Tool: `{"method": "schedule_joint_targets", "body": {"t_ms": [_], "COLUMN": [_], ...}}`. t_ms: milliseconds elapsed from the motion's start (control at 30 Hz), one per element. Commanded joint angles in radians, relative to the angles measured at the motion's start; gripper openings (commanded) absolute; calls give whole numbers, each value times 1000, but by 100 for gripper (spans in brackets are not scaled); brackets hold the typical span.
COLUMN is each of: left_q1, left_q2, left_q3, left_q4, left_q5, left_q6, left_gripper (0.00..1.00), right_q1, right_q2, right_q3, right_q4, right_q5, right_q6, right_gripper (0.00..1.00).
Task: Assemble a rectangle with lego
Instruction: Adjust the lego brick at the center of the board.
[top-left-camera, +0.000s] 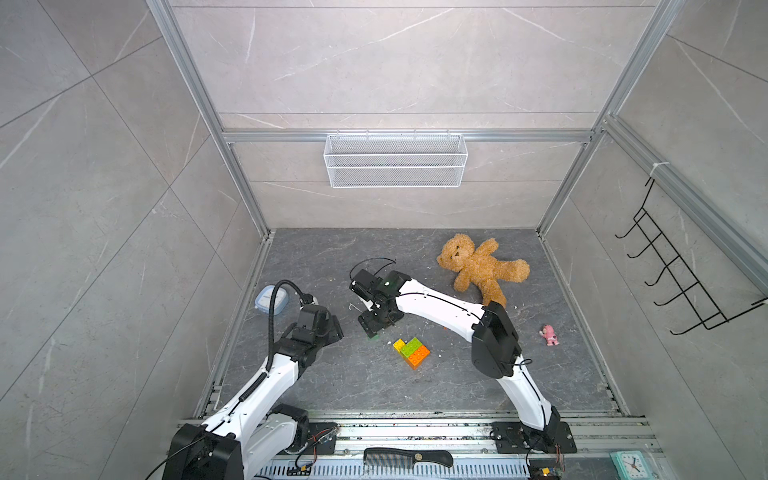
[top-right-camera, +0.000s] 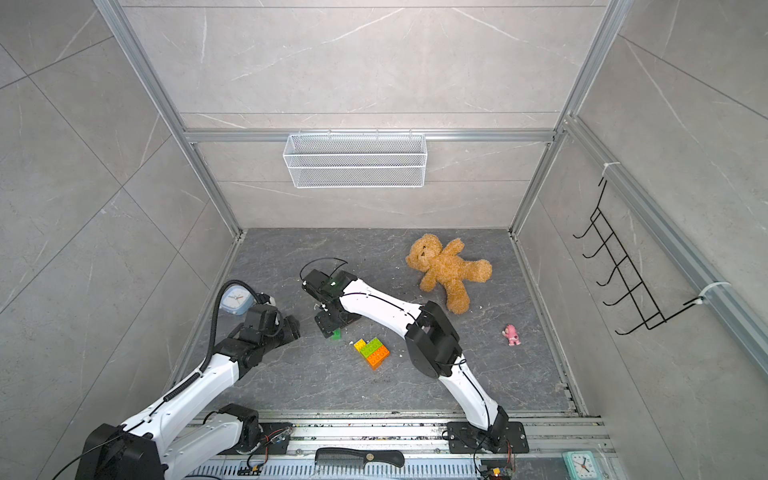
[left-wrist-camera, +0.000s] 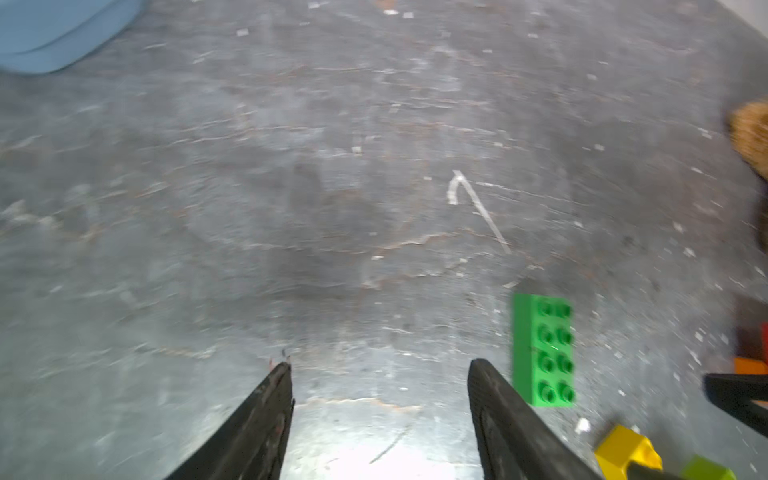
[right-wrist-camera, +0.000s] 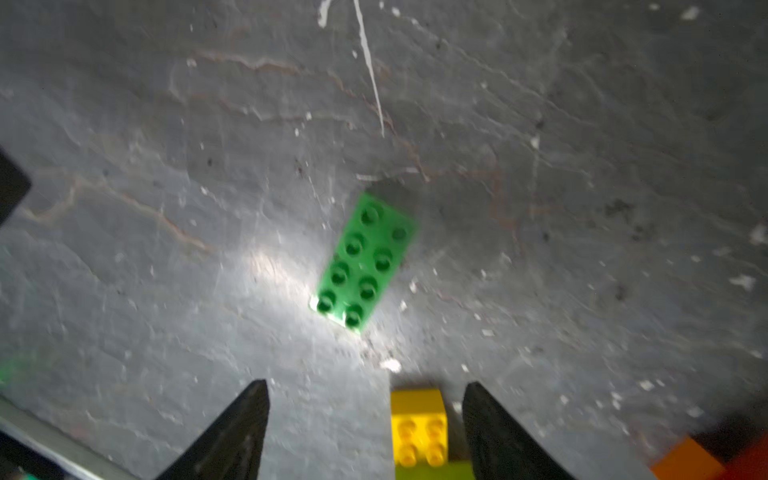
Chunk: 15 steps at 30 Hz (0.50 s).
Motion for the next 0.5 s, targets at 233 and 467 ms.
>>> {"method": "schedule_joint_targets", "body": {"t_ms": [233, 467], "left_q1": [29, 30], "left_q2": [-32, -37], "left_q3": [33, 31], "left_q4": [-133, -127], "left_q5": [7, 6], "left_q6": [-28, -22], "left_gripper": [69, 68], "right_q1": [8, 50], "right_q2": [72, 66], "right_q3": [3, 12], "right_q4": [97, 181], "right_q5": [-212, -394], "right_q6": [210, 237], "right_gripper": [69, 67]}}
